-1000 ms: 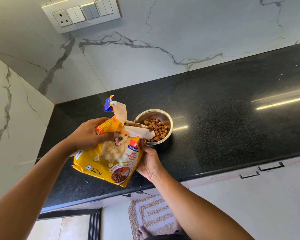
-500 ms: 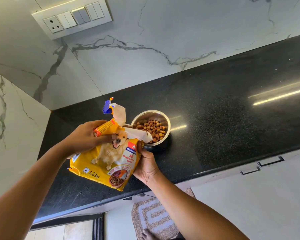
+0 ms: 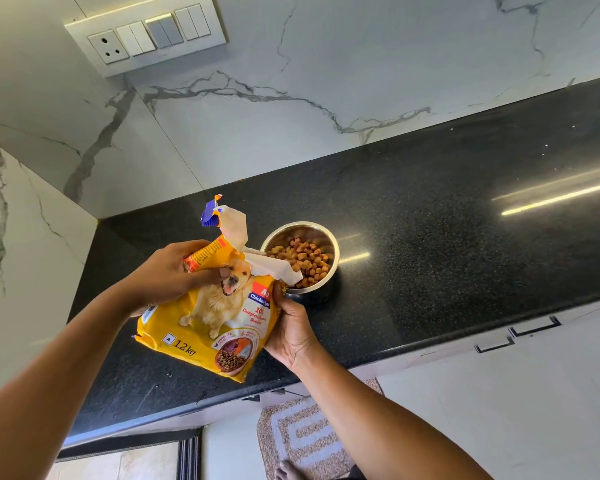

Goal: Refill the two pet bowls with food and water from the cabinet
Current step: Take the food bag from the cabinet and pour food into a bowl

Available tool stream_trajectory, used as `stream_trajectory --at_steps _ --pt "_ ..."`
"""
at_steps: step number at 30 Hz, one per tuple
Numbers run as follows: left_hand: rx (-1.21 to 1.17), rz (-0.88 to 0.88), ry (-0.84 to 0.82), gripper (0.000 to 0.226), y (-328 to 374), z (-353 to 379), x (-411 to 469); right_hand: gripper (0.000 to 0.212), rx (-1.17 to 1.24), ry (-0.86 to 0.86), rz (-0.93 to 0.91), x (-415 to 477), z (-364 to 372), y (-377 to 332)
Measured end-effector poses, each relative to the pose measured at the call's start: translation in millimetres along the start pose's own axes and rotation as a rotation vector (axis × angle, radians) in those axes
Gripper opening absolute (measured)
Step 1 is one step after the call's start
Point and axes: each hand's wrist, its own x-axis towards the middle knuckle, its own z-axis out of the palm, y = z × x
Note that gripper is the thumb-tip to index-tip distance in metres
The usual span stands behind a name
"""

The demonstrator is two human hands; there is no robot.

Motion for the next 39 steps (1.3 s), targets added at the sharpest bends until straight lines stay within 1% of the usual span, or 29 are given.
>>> stream_trajectory --at_steps 2,6,11,13,14,18,20,23,27,30,32,36,39 --pt "0.012 -0.004 0.004 0.103 -1 -1 0 0.05 0.011 0.006 0.013 0 -2 0" --pt "0.01 -0.004 0.007 0.107 -3 -2 0 0.05 0.006 0.035 0.029 1 -2 0" --pt "-0.011 -0.003 0.018 0.09 -6 0 0 0.048 -0.022 0.046 0.027 0 1 -2" --pt "-0.024 -0.005 0.021 0.08 -6 1 -1 0.047 -0.019 0.064 0.033 0 2 -2" --pt "-0.027 -0.01 0.021 0.079 -6 0 -1 0.047 -0.013 0.075 0.037 0 1 -2" --pt "-0.013 -0.002 0.021 0.103 -7 -3 -3 0.048 -0.019 0.087 0.034 2 -2 -3" --pt "-0.012 0.001 0.021 0.112 -7 -4 -2 0.047 -0.032 0.086 0.035 3 -2 -3" --pt "-0.011 0.005 0.022 0.101 -5 -3 -2 0.047 -0.039 0.095 0.038 5 -2 -3" --pt "-0.008 -0.012 0.029 0.108 -5 -5 0 0.046 -0.048 0.084 0.02 5 1 -4" --pt "-0.02 -0.019 0.043 0.091 -5 -7 3 0.046 -0.068 0.076 0.004 4 6 -7" --pt "-0.02 -0.017 0.048 0.086 -5 -8 4 0.046 -0.066 0.075 0.004 4 8 -8" --pt "-0.02 -0.011 0.042 0.098 -1 -6 1 0.048 -0.07 0.098 0.014 6 7 -10" --pt "-0.022 -0.006 0.041 0.101 -1 -5 0 0.05 -0.089 0.109 0.019 7 6 -11"
